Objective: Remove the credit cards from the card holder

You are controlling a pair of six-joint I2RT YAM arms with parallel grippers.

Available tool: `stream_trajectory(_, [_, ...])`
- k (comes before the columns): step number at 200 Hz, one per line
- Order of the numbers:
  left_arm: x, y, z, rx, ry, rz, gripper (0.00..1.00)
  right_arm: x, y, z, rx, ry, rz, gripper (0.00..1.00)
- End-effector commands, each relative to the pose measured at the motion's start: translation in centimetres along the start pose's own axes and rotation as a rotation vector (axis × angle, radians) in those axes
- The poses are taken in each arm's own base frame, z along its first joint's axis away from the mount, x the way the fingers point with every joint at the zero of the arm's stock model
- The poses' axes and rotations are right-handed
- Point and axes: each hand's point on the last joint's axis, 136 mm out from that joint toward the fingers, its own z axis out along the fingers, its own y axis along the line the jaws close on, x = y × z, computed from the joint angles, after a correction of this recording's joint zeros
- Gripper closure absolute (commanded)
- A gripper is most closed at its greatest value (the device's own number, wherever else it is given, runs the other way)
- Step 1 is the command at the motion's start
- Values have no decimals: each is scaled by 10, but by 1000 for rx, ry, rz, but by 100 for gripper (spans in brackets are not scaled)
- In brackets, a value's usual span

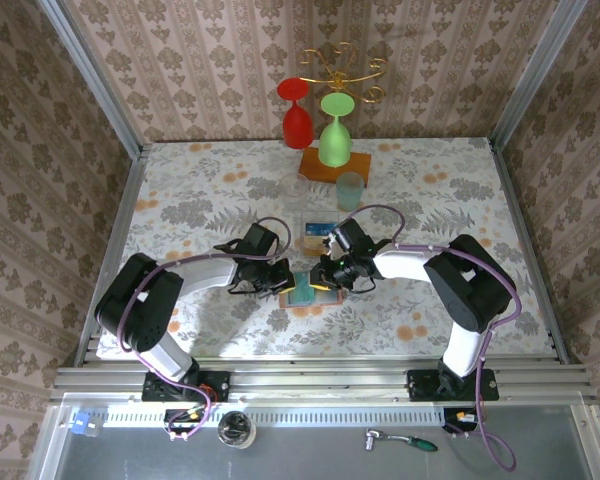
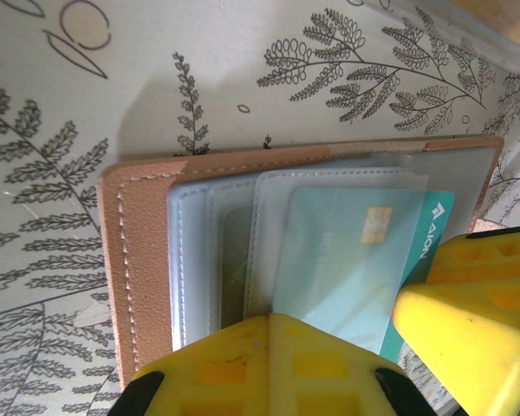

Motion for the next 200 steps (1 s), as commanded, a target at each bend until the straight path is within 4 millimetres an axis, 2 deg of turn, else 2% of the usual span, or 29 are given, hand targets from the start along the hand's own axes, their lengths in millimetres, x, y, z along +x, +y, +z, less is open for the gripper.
stream_trajectory(1, [9, 23, 1, -76, 23, -33, 98, 0, 0, -6, 0, -19, 4, 84])
stream_trajectory(115, [9, 23, 1, -78, 25, -32, 98, -1, 0, -8, -6, -29, 9, 86])
stream_trajectory(200, [8, 21, -1, -78, 23, -31, 98, -5, -6, -18, -2, -53, 18, 89])
